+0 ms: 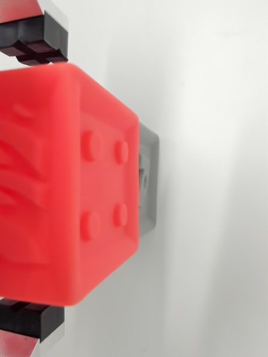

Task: Destack cube

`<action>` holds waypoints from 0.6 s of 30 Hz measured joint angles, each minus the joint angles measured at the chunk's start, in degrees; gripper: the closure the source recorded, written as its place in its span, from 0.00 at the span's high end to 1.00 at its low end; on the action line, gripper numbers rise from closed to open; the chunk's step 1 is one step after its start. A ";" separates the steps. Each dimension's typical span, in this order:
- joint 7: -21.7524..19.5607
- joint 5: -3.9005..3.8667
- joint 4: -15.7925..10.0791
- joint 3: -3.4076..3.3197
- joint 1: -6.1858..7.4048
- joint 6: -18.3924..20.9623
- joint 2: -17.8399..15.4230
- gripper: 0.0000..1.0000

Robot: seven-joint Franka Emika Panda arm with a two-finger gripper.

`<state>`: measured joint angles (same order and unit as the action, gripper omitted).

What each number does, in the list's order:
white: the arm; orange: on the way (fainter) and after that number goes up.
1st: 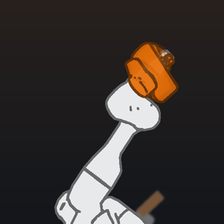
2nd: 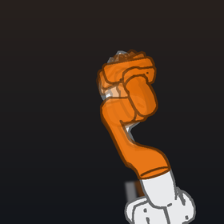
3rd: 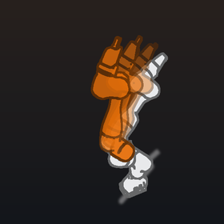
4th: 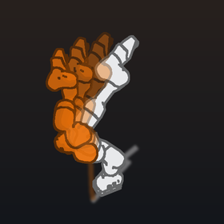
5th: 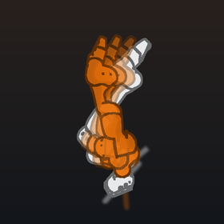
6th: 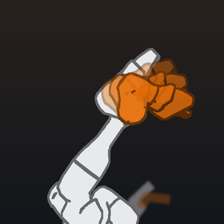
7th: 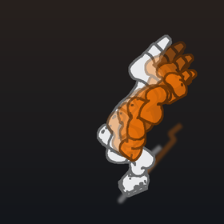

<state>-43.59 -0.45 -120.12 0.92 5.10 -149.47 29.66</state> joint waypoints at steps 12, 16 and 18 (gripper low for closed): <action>0.00 -0.01 0.05 0.00 0.00 -0.10 0.08 0.00; 0.00 -0.01 0.06 -0.01 0.00 -0.10 0.08 0.00; 0.00 -0.01 0.06 -0.01 0.00 -0.10 0.08 0.00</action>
<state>-43.59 -0.46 -120.07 0.91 5.10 -149.57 29.74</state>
